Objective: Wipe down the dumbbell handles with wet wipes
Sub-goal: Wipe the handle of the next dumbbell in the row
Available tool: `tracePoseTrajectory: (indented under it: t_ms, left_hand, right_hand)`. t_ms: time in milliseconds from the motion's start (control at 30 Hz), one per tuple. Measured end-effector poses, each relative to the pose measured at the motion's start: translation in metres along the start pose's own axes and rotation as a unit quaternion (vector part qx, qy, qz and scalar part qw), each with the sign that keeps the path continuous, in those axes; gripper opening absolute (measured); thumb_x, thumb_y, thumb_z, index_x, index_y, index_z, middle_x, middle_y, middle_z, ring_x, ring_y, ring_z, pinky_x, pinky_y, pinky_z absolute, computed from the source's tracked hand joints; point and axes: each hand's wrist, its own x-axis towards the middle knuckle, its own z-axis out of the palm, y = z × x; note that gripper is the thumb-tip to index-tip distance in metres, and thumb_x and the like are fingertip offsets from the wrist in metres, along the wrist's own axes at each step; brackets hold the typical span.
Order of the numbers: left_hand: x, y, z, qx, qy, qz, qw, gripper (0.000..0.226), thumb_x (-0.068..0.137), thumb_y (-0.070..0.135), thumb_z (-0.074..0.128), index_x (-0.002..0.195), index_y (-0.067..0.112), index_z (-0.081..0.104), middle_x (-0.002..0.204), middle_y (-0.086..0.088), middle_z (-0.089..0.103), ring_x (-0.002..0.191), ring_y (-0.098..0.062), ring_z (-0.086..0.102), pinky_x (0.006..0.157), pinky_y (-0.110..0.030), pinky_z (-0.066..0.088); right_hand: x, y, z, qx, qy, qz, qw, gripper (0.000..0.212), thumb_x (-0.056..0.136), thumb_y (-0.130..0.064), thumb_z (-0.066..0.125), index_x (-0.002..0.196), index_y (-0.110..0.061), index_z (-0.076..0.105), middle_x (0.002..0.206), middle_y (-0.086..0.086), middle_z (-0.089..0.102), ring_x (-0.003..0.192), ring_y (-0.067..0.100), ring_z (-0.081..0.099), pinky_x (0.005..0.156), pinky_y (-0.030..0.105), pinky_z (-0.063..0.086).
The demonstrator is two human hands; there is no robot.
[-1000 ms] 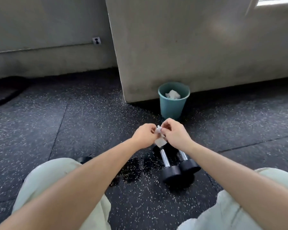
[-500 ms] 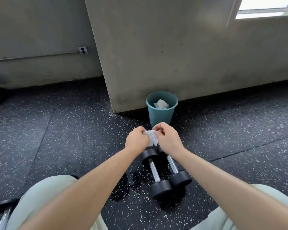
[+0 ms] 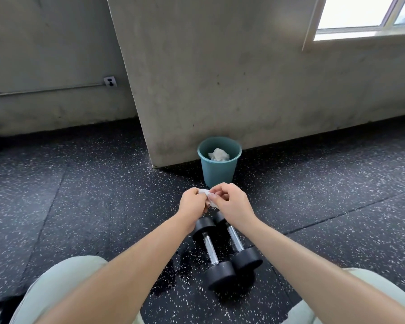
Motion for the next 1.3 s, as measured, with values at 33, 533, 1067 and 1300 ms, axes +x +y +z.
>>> tracePoseTrajectory:
  t_ms: [33,533,1067,1300]
  left_hand:
    - [-0.003,0.003,0.001,-0.023,-0.018,-0.014,0.999,0.018,0.093,-0.001,0.05,0.091,0.011,0.063,0.071,-0.003,0.062,0.054,-0.011,0.049,0.046,-0.02,0.034]
    - [-0.013,0.011,0.046,-0.054,-0.047,-0.036,0.997,0.031,0.092,-0.002,0.047,0.071,0.009,0.068,0.061,-0.004,0.052,0.042,-0.007,0.042,0.042,-0.019,0.033]
    - [-0.021,-0.035,0.084,0.097,-0.136,-0.034,0.985,0.017,0.091,-0.003,0.066,0.096,0.009,0.076,0.074,-0.003,0.071,0.06,-0.008,0.06,0.05,-0.017,0.043]
    - [0.003,-0.102,0.026,0.252,-0.078,-0.045,0.964,0.004,0.09,0.012,0.074,0.09,0.017,0.073,0.087,-0.006,0.075,0.072,-0.017,0.064,0.071,-0.032,0.058]
  right_hand:
    - [0.0,0.001,-0.001,0.0,0.0,0.011,1.0,0.001,0.092,-0.031,0.071,0.092,-0.03,0.072,0.095,-0.008,0.066,0.083,0.003,0.063,0.077,0.019,0.051]
    - [-0.012,0.01,-0.03,0.179,-0.02,0.133,0.975,0.017,0.095,-0.022,0.059,0.096,-0.018,0.076,0.091,0.005,0.078,0.078,0.013,0.07,0.074,0.029,0.058]
    - [-0.041,0.089,-0.08,0.253,-0.105,0.317,0.908,0.018,0.09,0.007,0.062,0.104,-0.001,0.072,0.087,0.009,0.069,0.074,0.014,0.067,0.068,0.027,0.061]
    - [-0.043,0.139,-0.074,0.2,0.02,0.334,0.921,0.008,0.089,-0.002,0.07,0.094,-0.008,0.072,0.091,0.015,0.073,0.079,0.027,0.071,0.066,0.038,0.064]
